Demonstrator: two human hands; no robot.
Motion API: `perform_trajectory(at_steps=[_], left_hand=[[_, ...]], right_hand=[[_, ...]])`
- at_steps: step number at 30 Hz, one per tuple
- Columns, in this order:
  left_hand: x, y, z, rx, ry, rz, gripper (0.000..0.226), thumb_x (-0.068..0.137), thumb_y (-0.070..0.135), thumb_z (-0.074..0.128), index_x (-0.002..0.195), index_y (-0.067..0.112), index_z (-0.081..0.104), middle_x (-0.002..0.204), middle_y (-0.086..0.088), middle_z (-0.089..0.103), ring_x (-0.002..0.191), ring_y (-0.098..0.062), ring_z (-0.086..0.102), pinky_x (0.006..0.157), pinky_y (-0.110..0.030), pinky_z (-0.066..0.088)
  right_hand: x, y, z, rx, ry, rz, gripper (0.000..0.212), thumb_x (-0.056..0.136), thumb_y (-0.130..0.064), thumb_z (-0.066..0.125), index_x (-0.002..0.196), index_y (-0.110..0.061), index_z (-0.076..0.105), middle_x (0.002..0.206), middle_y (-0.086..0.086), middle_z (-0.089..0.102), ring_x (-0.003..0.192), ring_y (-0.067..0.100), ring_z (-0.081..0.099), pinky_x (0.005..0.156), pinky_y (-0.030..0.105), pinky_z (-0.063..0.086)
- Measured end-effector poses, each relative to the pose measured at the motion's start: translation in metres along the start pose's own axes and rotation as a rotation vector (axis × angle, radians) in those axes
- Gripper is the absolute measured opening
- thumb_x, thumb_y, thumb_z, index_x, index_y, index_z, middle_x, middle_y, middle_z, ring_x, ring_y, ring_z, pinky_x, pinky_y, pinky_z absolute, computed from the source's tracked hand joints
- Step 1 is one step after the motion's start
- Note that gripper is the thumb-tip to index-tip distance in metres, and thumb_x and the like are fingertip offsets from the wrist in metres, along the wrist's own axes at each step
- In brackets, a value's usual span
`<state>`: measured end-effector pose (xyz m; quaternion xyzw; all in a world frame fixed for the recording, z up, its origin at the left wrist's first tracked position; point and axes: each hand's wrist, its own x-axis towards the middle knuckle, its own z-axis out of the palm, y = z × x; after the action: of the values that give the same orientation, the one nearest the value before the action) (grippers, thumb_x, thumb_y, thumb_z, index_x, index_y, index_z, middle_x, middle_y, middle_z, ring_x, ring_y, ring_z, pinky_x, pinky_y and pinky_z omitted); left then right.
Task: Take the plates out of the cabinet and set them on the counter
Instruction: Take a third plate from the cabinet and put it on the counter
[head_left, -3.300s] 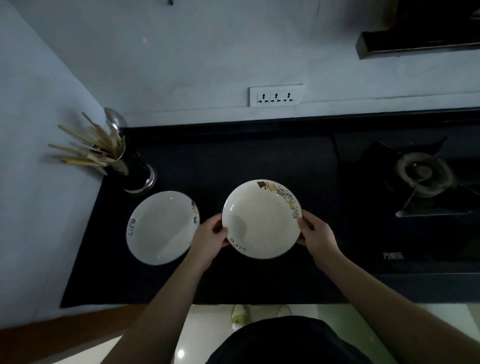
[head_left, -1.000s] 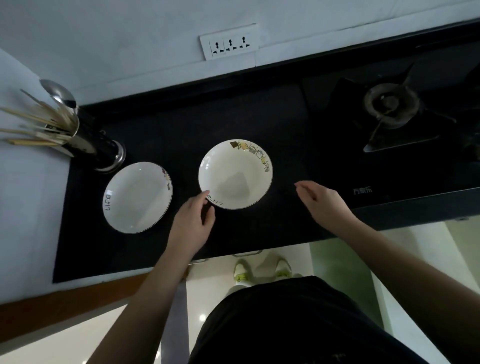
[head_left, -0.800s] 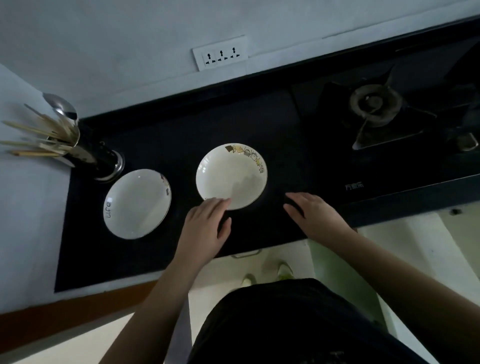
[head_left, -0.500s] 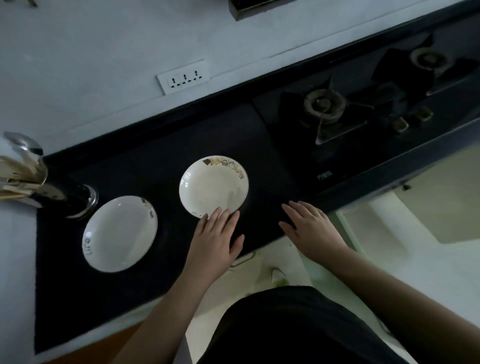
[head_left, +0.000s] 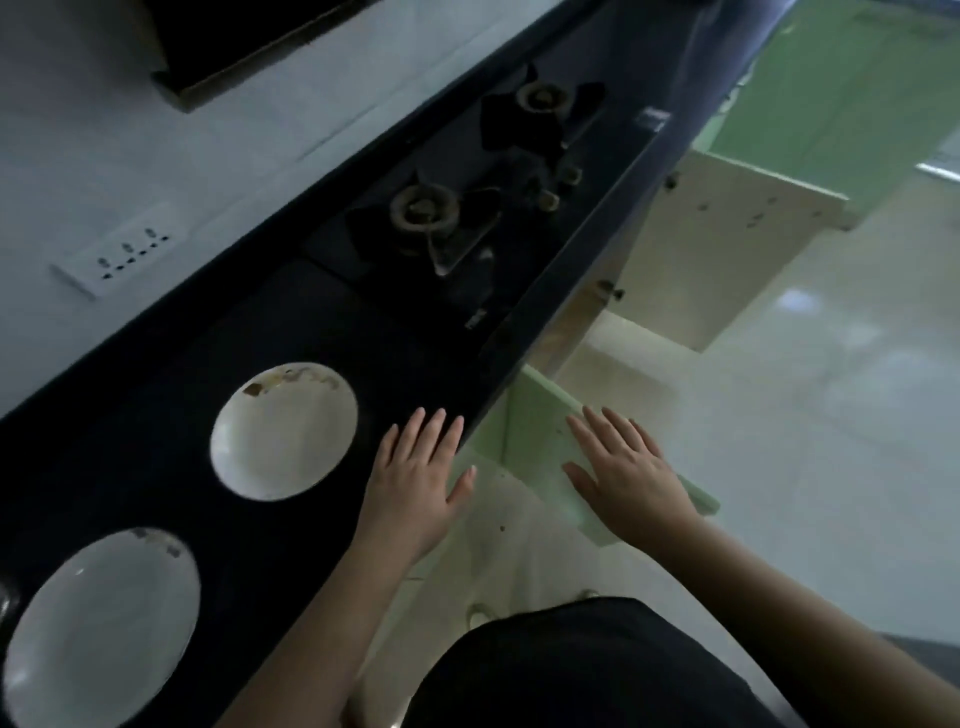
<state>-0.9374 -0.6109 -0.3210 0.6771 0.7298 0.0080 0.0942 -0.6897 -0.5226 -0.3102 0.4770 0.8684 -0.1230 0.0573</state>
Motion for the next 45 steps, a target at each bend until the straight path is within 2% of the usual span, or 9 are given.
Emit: perform_trajectory(at_steps=[5, 8, 17, 22, 29, 32, 36, 39, 45], left_hand=[[0.038, 0.070, 0.002, 0.051, -0.052, 0.212, 0.072, 0.094, 0.060, 0.007, 0.156, 0.026, 0.003, 0.165, 0.000, 0.008, 0.151, -0.019, -0.005, 0.119, -0.040, -0.009], [0.060, 0.125, 0.005, 0.063, -0.067, 0.322, 0.068, 0.097, 0.057, 0.017, 0.157, 0.027, 0.005, 0.165, 0.000, 0.008, 0.151, -0.019, -0.005, 0.118, -0.039, -0.012], [0.096, 0.297, 0.025, 0.083, -0.125, 0.522, 0.065, 0.098, 0.056, 0.020, 0.156, 0.032, 0.001, 0.166, 0.005, 0.002, 0.150, -0.015, -0.009, 0.118, -0.037, -0.013], [0.106, 0.361, 0.029, 0.123, -0.121, 0.574, 0.066, 0.098, 0.056, 0.020, 0.156, 0.030, 0.004, 0.165, 0.004, 0.006, 0.150, -0.016, -0.007, 0.119, -0.039, -0.009], [0.125, 0.401, 0.034, 0.143, -0.163, 0.627, 0.065, 0.098, 0.057, 0.019, 0.156, 0.032, 0.003, 0.165, 0.005, 0.004, 0.150, -0.015, -0.008, 0.118, -0.038, -0.012], [0.155, 0.406, 0.035, 0.129, -0.182, 0.620, 0.066, 0.098, 0.058, 0.020, 0.156, 0.033, 0.003, 0.165, 0.005, 0.004, 0.150, -0.015, -0.009, 0.119, -0.038, -0.010], [0.201, 0.423, 0.034, 0.113, -0.162, 0.658, 0.067, 0.096, 0.060, 0.018, 0.156, 0.033, 0.003, 0.165, 0.005, 0.004, 0.150, -0.015, -0.010, 0.116, -0.036, -0.016], [0.228, 0.442, 0.035, 0.090, -0.170, 0.679, 0.067, 0.096, 0.060, 0.018, 0.156, 0.032, 0.004, 0.165, 0.005, 0.005, 0.150, -0.014, -0.010, 0.115, -0.035, -0.018], [0.276, 0.474, 0.042, 0.121, -0.215, 0.720, 0.067, 0.098, 0.059, 0.021, 0.156, 0.031, 0.007, 0.165, 0.004, 0.005, 0.150, -0.015, -0.007, 0.117, -0.037, -0.013]], right_hand=[[-0.059, 0.058, -0.001, 0.066, 0.073, 0.243, 0.070, 0.094, -0.061, 0.012, 0.153, -0.024, 0.023, 0.159, 0.003, 0.027, 0.149, 0.024, 0.015, 0.120, 0.039, 0.004], [-0.095, 0.094, 0.000, 0.083, 0.106, 0.370, 0.069, 0.094, -0.060, 0.012, 0.153, -0.025, 0.021, 0.161, 0.001, 0.023, 0.150, 0.022, 0.011, 0.120, 0.039, 0.003], [-0.196, 0.221, 0.007, 0.196, 0.181, 0.654, 0.064, 0.098, -0.056, 0.018, 0.154, -0.028, 0.009, 0.163, -0.002, 0.010, 0.150, 0.018, -0.001, 0.118, 0.035, -0.003], [-0.221, 0.269, 0.012, 0.213, 0.174, 0.694, 0.063, 0.099, -0.055, 0.018, 0.154, -0.027, 0.007, 0.164, -0.002, 0.008, 0.150, 0.018, -0.003, 0.118, 0.034, -0.005], [-0.205, 0.309, 0.009, 0.195, 0.138, 0.714, 0.062, 0.099, -0.053, 0.015, 0.154, -0.027, 0.006, 0.164, -0.003, 0.006, 0.149, 0.020, -0.006, 0.117, 0.038, -0.012], [-0.188, 0.326, 0.007, 0.177, 0.141, 0.708, 0.062, 0.099, -0.054, 0.015, 0.154, -0.028, 0.007, 0.164, -0.003, 0.008, 0.150, 0.020, -0.003, 0.117, 0.037, -0.010], [-0.166, 0.356, -0.004, 0.160, 0.114, 0.685, 0.063, 0.097, -0.056, 0.012, 0.154, -0.029, 0.004, 0.164, -0.004, 0.005, 0.150, 0.018, -0.004, 0.117, 0.035, -0.008], [-0.153, 0.378, -0.019, 0.162, 0.130, 0.682, 0.064, 0.097, -0.056, 0.013, 0.154, -0.029, 0.006, 0.164, -0.004, 0.005, 0.150, 0.016, -0.005, 0.118, 0.034, -0.002], [-0.136, 0.415, -0.032, 0.163, 0.105, 0.720, 0.063, 0.098, -0.055, 0.014, 0.154, -0.028, 0.005, 0.164, -0.005, 0.002, 0.149, 0.015, -0.008, 0.118, 0.034, -0.002]])
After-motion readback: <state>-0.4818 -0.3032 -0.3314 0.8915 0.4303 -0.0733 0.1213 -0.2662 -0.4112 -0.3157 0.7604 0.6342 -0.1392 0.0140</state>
